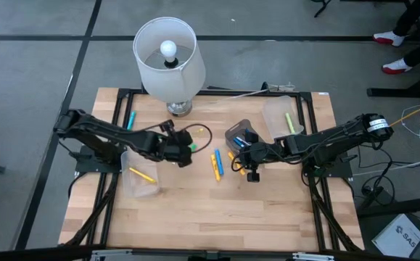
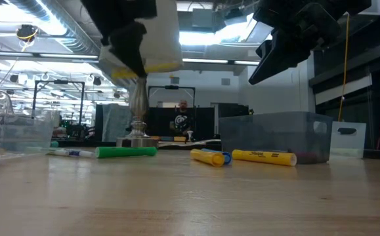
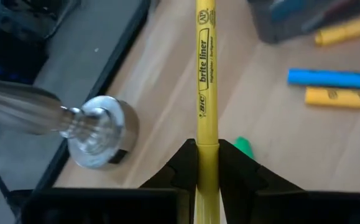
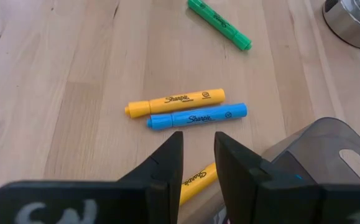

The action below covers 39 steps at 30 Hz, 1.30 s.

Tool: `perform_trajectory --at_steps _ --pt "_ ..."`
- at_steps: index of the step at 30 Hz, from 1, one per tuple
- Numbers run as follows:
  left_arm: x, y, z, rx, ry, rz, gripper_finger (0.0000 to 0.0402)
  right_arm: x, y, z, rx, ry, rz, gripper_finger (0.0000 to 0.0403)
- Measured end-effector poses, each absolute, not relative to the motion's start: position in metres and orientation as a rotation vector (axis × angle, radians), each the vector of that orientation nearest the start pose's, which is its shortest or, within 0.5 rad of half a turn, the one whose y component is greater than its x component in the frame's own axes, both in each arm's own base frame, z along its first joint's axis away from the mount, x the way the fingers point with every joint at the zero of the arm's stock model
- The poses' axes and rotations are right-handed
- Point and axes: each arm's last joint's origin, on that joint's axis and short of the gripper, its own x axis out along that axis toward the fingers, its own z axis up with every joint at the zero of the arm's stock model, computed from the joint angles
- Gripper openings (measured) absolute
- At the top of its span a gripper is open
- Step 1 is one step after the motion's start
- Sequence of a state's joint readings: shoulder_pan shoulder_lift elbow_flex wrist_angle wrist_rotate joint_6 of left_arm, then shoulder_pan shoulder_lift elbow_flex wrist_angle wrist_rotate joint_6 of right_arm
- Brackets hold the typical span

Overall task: Pick & Place Markers
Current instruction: Put the yellow pen into the left transparent bin

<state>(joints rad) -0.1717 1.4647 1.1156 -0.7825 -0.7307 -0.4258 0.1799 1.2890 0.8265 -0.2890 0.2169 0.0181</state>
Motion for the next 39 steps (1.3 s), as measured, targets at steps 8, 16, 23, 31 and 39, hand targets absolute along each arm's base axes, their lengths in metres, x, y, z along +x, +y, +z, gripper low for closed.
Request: perform_trajectory --at_steps 8,16,23,31,39 --pt "0.259 -0.024 0.289 0.101 0.778 0.709 0.004 0.26 0.041 0.236 -0.131 0.736 -0.042 0.009" --pt "0.244 -0.024 0.307 0.072 0.709 0.7 0.0041 0.26 0.041 0.236 -0.183 0.735 -0.022 0.009" --pt "0.243 -0.028 0.308 0.074 0.704 0.683 0.0038 0.254 0.038 0.226 -0.185 0.717 0.053 0.0091" --pt "0.243 -0.028 0.308 0.069 0.711 0.67 0.0039 0.21 0.006 0.227 -0.049 0.369 0.254 0.009" --pt "0.243 -0.029 0.308 0.059 0.719 0.652 0.0042 0.165 -0.003 0.22 -0.028 0.129 0.273 0.0091"
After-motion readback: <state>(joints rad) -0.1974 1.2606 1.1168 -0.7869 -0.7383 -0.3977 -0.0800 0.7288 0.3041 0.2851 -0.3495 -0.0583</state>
